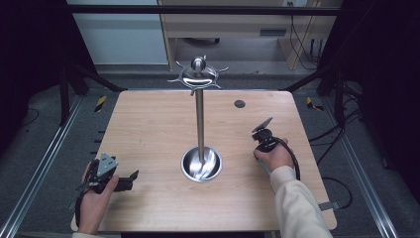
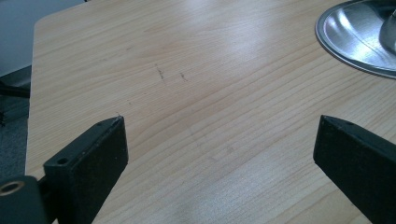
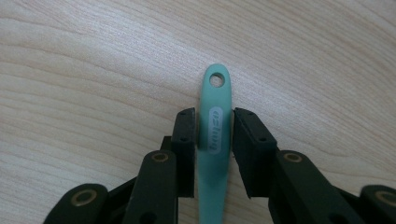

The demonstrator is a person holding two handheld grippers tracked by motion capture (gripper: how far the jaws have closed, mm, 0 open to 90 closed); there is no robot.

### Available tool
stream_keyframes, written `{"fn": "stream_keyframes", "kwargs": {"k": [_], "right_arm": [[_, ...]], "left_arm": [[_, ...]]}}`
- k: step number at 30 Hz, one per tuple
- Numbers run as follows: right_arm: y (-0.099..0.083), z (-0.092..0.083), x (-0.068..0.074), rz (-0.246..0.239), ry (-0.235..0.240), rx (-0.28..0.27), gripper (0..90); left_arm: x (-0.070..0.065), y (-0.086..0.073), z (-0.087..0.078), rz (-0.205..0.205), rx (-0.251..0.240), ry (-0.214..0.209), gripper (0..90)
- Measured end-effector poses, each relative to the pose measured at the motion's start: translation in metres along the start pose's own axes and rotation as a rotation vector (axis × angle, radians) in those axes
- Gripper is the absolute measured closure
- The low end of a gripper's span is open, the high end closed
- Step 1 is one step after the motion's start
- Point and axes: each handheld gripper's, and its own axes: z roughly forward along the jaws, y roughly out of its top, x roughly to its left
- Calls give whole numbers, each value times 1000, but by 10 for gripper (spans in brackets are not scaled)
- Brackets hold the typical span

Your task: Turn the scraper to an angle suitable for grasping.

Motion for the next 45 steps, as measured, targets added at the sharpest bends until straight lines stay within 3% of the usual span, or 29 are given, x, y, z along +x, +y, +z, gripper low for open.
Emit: {"fn": "stream_keyframes", "kwargs": {"k": [11, 16, 26, 45], "right_arm": [[1, 1, 1, 12, -7, 8, 738], [0, -5, 1, 6, 2, -21, 741], [-7, -39, -2, -22, 25, -125, 743], [-7, -125, 3, -79, 2, -351, 743]], "left_arm": [[0, 0, 0, 4, 3, 0, 29], [0, 0, 0, 5, 4, -3, 29], [-1, 0, 1, 6, 5, -3, 29], [-2, 0, 1, 5, 4, -10, 29]]}}
